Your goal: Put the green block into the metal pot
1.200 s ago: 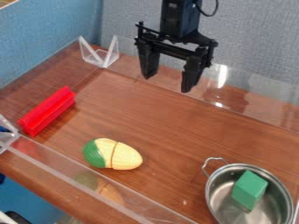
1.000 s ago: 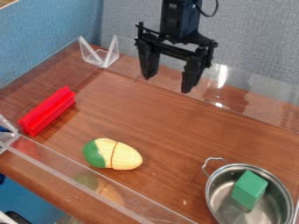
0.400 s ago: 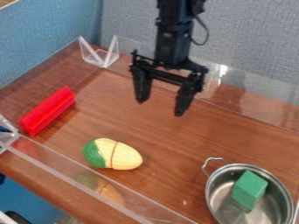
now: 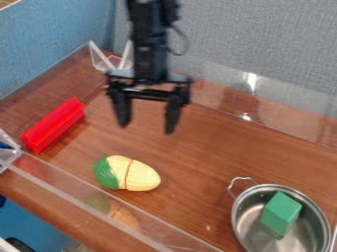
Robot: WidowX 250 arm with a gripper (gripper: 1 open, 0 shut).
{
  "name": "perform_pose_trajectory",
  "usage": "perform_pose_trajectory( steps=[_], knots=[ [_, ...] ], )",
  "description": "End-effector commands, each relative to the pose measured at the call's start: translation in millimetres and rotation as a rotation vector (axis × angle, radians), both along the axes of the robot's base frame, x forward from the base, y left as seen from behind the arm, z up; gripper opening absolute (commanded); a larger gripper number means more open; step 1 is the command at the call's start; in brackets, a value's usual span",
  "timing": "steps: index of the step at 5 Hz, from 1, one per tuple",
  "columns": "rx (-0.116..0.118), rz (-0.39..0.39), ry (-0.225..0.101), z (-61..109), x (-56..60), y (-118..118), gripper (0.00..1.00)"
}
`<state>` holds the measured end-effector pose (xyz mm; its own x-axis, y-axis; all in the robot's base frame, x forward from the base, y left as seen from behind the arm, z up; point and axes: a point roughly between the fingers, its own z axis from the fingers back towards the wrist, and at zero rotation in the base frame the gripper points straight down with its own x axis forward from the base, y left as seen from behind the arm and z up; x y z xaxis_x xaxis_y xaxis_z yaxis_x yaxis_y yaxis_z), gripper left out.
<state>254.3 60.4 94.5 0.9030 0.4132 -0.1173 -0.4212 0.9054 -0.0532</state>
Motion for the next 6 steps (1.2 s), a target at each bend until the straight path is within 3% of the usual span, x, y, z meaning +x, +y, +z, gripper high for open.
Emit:
perform_pose_trajectory(
  steps=[1,2,3,4,6],
  knots=[
    [-0.011,0.174,-0.082,8.4,-11.2,26,1.0],
    [-0.049,0.329,-0.109,5.4,-23.3,37,1.0],
    [-0.077,0.437,-0.121,0.3,-26.5,43,1.0],
    [-0.103,0.498,-0.128,-3.4,-30.6,40,1.0],
    [-0.135,0.508,-0.142,-7.2,-38.8,28,1.0]
  ],
)
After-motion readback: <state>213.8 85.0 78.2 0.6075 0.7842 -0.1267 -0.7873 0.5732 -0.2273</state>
